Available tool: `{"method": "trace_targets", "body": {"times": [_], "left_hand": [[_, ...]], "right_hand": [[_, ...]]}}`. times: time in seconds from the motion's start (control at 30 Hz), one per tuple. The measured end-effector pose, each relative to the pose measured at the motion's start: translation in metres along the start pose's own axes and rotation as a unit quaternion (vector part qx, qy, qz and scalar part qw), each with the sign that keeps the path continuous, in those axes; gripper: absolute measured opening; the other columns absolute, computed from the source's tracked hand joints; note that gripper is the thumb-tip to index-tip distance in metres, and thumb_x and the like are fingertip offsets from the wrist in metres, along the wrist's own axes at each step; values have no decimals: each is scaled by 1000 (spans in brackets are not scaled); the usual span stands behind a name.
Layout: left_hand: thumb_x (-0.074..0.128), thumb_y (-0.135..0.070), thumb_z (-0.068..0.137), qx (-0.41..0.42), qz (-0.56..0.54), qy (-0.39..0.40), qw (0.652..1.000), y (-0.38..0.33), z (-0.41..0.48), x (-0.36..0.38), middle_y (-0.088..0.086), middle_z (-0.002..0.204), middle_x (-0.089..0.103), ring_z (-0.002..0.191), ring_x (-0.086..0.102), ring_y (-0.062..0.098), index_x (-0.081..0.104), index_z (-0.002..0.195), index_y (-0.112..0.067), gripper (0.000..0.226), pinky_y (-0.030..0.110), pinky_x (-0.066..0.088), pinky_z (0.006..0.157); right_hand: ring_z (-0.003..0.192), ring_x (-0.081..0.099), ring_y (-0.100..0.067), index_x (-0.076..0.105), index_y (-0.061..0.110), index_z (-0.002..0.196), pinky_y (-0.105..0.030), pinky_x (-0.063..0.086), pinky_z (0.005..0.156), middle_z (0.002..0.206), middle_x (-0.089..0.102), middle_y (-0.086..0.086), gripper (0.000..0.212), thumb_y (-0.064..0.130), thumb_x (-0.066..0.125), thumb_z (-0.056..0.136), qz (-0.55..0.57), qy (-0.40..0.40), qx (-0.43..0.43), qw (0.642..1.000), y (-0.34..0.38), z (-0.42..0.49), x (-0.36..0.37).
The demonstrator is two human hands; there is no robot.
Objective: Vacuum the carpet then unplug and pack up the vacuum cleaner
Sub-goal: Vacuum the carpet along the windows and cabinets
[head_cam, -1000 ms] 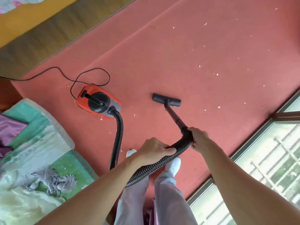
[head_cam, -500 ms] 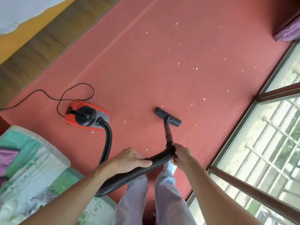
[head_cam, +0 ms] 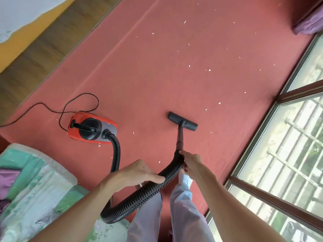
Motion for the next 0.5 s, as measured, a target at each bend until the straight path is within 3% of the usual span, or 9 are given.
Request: {"method": "trace_targets", "body": {"times": [0.1, 0.2, 0.37, 0.5], "left_hand": [[78, -42, 82, -39, 0, 44, 998, 3, -13, -10, 5, 90, 79, 77, 73, 14, 82, 87, -14, 28, 23, 53, 65], [78, -40, 83, -44, -12, 48, 998, 8, -11, -11, 5, 88, 79, 79, 74, 16, 82, 89, -14, 26, 26, 57, 68], [76, -42, 85, -34, -77, -9, 996, 22, 12, 3, 3, 90, 80, 76, 72, 12, 82, 93, -17, 27, 33, 60, 78], [78, -46, 81, -16, -120, -9, 993, 25, 31, 15, 4, 92, 80, 85, 76, 20, 82, 94, -24, 27, 35, 62, 80]], "right_hand": [[39, 41, -13, 55, 7, 72, -18, 38, 41, 38, 46, 0, 24, 19, 71, 85, 20, 9, 10, 1000, -13, -10, 6], [34, 43, -13, 55, 7, 74, -17, 35, 39, 48, 50, -3, 24, 20, 71, 84, -3, -6, -22, 1000, -5, -9, 11], [38, 41, -16, 56, 8, 72, -18, 27, 34, 57, 52, -6, 24, 24, 69, 84, -114, -39, -112, 986, 39, 12, 15], [48, 46, -19, 60, 7, 77, -26, 32, 42, 65, 56, -8, 22, 26, 69, 83, -173, -40, -151, 973, 59, 26, 18]]}}
Point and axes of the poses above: each hand's wrist, its own z-axis towards the middle knuckle, its own x-axis out of the palm, y = z × x, the point moved 6 cm from there along z, towards the middle knuckle
